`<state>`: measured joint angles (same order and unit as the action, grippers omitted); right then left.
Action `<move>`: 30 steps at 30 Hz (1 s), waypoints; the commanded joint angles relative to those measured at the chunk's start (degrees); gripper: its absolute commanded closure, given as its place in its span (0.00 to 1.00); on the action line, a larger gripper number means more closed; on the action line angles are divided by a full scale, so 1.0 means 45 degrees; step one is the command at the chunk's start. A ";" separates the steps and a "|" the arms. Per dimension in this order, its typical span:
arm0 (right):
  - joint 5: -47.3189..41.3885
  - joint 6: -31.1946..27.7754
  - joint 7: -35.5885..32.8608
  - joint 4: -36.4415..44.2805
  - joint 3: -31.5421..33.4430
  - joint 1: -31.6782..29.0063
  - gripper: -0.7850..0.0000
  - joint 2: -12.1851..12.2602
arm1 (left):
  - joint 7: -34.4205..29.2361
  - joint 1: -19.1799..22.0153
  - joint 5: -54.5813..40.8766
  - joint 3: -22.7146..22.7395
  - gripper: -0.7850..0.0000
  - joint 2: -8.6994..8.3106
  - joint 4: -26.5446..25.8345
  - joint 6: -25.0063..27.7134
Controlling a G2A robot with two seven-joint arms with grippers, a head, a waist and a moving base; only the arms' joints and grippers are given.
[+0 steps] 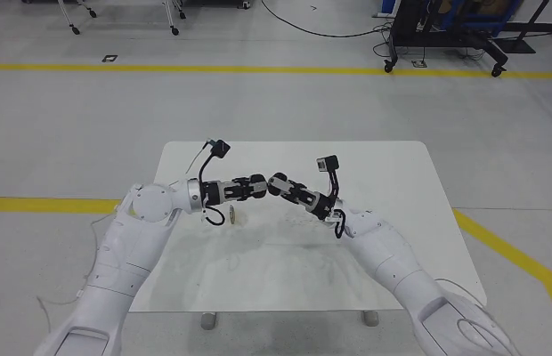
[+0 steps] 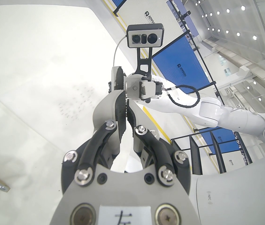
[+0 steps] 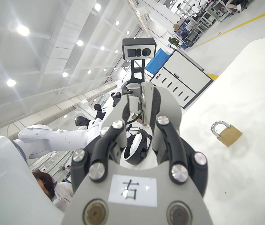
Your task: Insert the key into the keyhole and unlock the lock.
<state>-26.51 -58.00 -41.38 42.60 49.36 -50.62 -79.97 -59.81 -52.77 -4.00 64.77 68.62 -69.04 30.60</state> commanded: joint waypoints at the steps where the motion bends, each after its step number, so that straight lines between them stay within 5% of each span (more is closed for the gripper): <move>1: -0.0006 0.0000 0.0000 0.0000 -0.0005 0.0002 0.00 0.0001 | 0.0046 -0.0024 -0.0090 0.0033 1.00 -0.0023 -0.0020 0.0046; 19: 0.0133 0.0035 0.0010 0.0012 -0.0012 0.0008 0.00 0.0009 | 0.0749 -0.0346 0.0777 0.0528 1.00 -0.0238 -0.0635 0.0079; 24: 0.4066 0.1471 0.1630 -0.0063 0.0301 0.0478 0.00 0.0283 | -0.0667 -0.0380 0.1042 0.0757 1.00 -0.0461 -0.0885 -0.1041; 30: 0.5426 0.2867 0.0542 0.0507 0.1103 0.0369 0.00 0.0908 | -0.1949 -0.0300 0.1311 0.0760 1.00 -0.0650 -0.1138 -0.1212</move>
<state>-2.07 -45.96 -37.56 44.38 53.74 -48.83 -76.28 -68.88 -53.96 1.07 68.43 65.75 -73.73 24.82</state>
